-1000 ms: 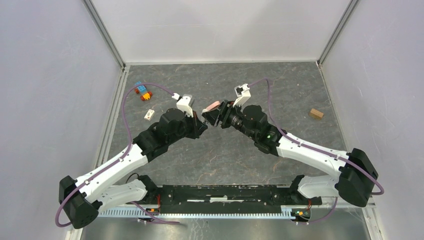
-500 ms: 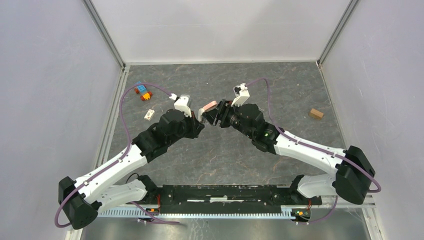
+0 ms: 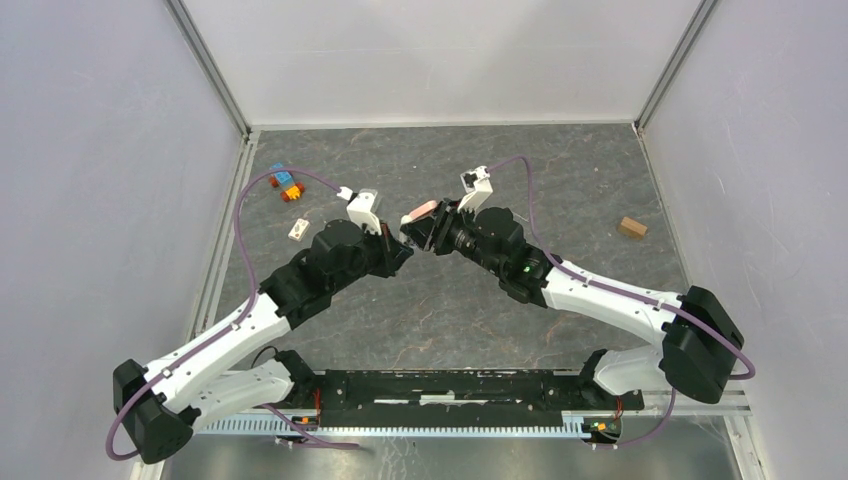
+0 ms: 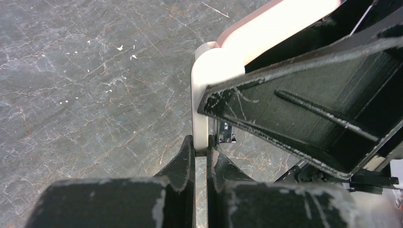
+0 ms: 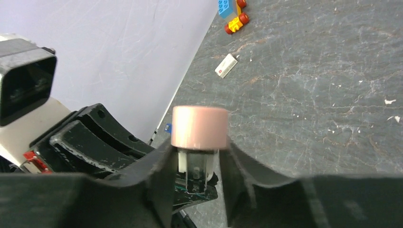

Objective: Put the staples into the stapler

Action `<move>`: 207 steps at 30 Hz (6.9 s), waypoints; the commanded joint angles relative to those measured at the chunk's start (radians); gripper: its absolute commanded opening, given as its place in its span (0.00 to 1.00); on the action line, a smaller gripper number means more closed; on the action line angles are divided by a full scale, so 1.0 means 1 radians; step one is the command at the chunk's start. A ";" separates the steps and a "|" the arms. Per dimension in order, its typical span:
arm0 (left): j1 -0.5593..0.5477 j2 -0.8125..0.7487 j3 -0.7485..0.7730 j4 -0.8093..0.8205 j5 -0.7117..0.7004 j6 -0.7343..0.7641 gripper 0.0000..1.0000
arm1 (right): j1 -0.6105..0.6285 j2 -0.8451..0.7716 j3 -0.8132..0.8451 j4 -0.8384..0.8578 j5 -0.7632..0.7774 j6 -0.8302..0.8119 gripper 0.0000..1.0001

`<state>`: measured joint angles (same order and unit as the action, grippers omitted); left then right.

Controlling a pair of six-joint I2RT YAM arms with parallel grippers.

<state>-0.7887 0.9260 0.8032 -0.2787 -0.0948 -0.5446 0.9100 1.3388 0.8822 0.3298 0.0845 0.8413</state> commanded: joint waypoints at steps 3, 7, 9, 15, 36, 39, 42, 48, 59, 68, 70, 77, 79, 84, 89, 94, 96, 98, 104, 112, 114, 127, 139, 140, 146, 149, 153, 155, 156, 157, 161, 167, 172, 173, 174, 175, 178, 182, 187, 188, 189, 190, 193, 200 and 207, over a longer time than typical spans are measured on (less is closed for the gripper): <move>-0.004 -0.027 -0.024 0.066 0.038 0.002 0.02 | 0.004 -0.002 0.017 0.051 0.017 -0.038 0.25; -0.004 -0.033 -0.012 0.027 0.000 0.003 0.41 | 0.003 -0.017 0.008 0.027 0.053 -0.085 0.15; -0.004 -0.035 -0.007 -0.004 -0.030 0.006 0.70 | -0.001 -0.032 -0.006 0.009 0.083 -0.113 0.14; -0.004 -0.052 0.017 -0.131 -0.135 0.038 1.00 | -0.114 -0.069 -0.056 -0.151 0.116 -0.231 0.15; 0.004 -0.154 -0.159 -0.251 -0.390 -0.104 1.00 | -0.425 0.338 0.109 -0.585 0.265 -0.561 0.18; 0.016 -0.175 -0.201 -0.244 -0.395 -0.151 1.00 | -0.429 0.356 0.110 -0.584 0.243 -0.569 0.22; 0.028 -0.176 -0.208 -0.254 -0.385 -0.164 1.00 | -0.432 0.362 0.102 -0.580 0.244 -0.570 0.27; 0.060 -0.176 -0.186 -0.314 -0.398 -0.187 1.00 | -0.442 0.365 0.098 -0.590 0.217 -0.566 0.38; 0.099 -0.218 -0.066 -0.538 -0.577 -0.459 0.96 | -0.443 0.196 0.067 -0.643 0.121 -0.578 0.84; 0.182 -0.153 -0.012 -0.950 -0.813 -1.026 0.84 | -0.443 -0.025 -0.067 -0.609 0.081 -0.612 0.98; 0.234 -0.105 -0.006 -1.011 -0.783 -1.096 0.83 | -0.443 -0.059 -0.091 -0.598 0.067 -0.616 0.98; 0.468 -0.023 -0.074 -0.892 -0.652 -1.052 0.81 | -0.440 -0.159 -0.142 -0.594 -0.004 -0.618 0.98; 0.491 -0.031 -0.114 -0.806 -0.660 -1.024 0.83 | -0.439 -0.190 -0.160 -0.586 -0.022 -0.615 0.98; 0.525 -0.049 -0.209 -0.583 -0.641 -0.943 0.92 | -0.439 -0.221 -0.211 -0.528 -0.049 -0.602 0.98; 0.555 0.013 -0.234 -0.570 -0.659 -0.966 0.87 | -0.436 -0.187 -0.189 -0.546 -0.076 -0.609 0.98; 0.558 0.073 -0.268 -0.537 -0.616 -0.973 0.78 | -0.434 -0.180 -0.163 -0.561 -0.064 -0.621 0.98; 0.559 0.074 -0.273 -0.530 -0.595 -0.976 0.69 | -0.433 -0.177 -0.151 -0.563 -0.067 -0.618 0.98; 0.559 0.065 -0.267 -0.520 -0.584 -0.946 0.63 | -0.429 -0.175 -0.147 -0.555 -0.070 -0.616 0.98; 0.559 0.014 -0.213 -0.633 -0.592 -0.899 0.19 | -0.422 -0.164 -0.165 -0.533 -0.081 -0.595 0.97; 0.558 -0.112 -0.125 -0.774 -0.528 -0.799 0.02 | -0.418 -0.164 -0.138 -0.544 -0.115 -0.588 0.98; 0.559 -0.131 -0.083 -0.818 -0.515 -0.762 0.02 | -0.418 -0.170 -0.131 -0.552 -0.119 -0.588 0.98; 0.559 -0.263 0.111 -0.817 -0.264 -0.512 0.02 | -0.418 -0.263 -0.179 -0.448 -0.262 -0.508 0.98; 0.558 -0.378 -0.136 -0.227 0.228 -0.431 0.02 | -0.395 -0.344 -0.351 -0.036 -0.499 -0.287 0.92; 0.558 -0.372 -0.158 -0.183 0.261 -0.442 0.02 | -0.377 -0.343 -0.351 -0.025 -0.486 -0.274 0.92; 0.548 -0.364 -0.240 0.017 0.402 -0.439 0.02 | -0.237 -0.277 -0.304 -0.005 -0.390 -0.201 0.85; 0.536 -0.389 -0.281 0.125 0.443 -0.425 0.02 | -0.153 -0.221 -0.266 0.012 -0.340 -0.156 0.82; 0.517 -0.411 -0.326 0.199 0.431 -0.428 0.02 | -0.059 -0.138 -0.197 0.000 -0.289 -0.137 0.81; 0.509 -0.415 -0.348 0.233 0.422 -0.434 0.02 | -0.018 -0.101 -0.168 -0.016 -0.247 -0.128 0.81; 0.501 -0.415 -0.358 0.250 0.415 -0.437 0.02 | 0.000 -0.082 -0.160 -0.014 -0.236 -0.120 0.82; 0.494 -0.415 -0.368 0.266 0.409 -0.441 0.02 | 0.015 -0.066 -0.149 -0.012 -0.227 -0.109 0.83; 0.446 -0.409 -0.393 0.323 0.368 -0.433 0.02 | 0.051 -0.006 -0.127 0.044 -0.208 -0.027 0.81; 0.359 -0.400 -0.407 0.343 0.295 -0.397 0.02 | 0.084 0.102 -0.031 -0.041 -0.142 0.013 0.77; 0.331 -0.393 -0.412 0.345 0.272 -0.382 0.02 | 0.094 0.152 -0.006 -0.088 -0.105 0.017 0.70; 0.328 -0.393 -0.412 0.345 0.271 -0.382 0.02 | 0.097 0.153 -0.006 -0.095 -0.093 0.016 0.69; 0.328 -0.392 -0.413 0.345 0.269 -0.382 0.02 | 0.099 0.154 -0.007 -0.102 -0.091 0.015 0.68; 0.328 -0.394 -0.414 0.344 0.266 -0.382 0.02 | 0.100 0.154 -0.009 -0.105 -0.091 0.012 0.66; 0.327 -0.404 -0.412 0.332 0.250 -0.370 0.02 | 0.102 0.157 -0.004 -0.123 -0.091 -0.006 0.61; 0.327 -0.414 -0.402 0.322 0.238 -0.357 0.02 | 0.102 0.166 -0.011 -0.122 -0.056 -0.021 0.52; 0.326 -0.391 -0.397 0.341 0.258 -0.379 0.02 | 0.102 0.191 -0.011 -0.083 -0.053 -0.027 0.41; 0.326 -0.387 -0.398 0.342 0.262 -0.380 0.02 | 0.102 0.195 -0.007 -0.079 -0.053 -0.029 0.40; 0.326 -0.385 -0.401 0.342 0.261 -0.380 0.02 | 0.102 0.199 -0.006 -0.074 -0.049 -0.030 0.38; 0.327 -0.385 -0.407 0.344 0.261 -0.380 0.02 | 0.102 0.201 -0.007 -0.069 -0.043 -0.030 0.37; 0.327 -0.391 -0.425 0.346 0.251 -0.383 0.02 | 0.102 0.213 -0.005 -0.066 -0.032 -0.031 0.28; 0.327 -0.437 -0.469 0.375 0.245 -0.384 0.02 | 0.102 0.228 -0.032 -0.079 0.017 -0.047 0.00; 0.328 -0.481 -0.392 0.184 0.105 -0.298 0.02 | 0.102 0.177 -0.176 0.036 -0.025 -0.148 0.00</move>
<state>-0.4572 0.4553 0.3008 -0.0830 0.0891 -0.9417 1.0080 1.5517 0.7776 0.3084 0.0555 0.8238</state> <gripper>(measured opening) 0.348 0.040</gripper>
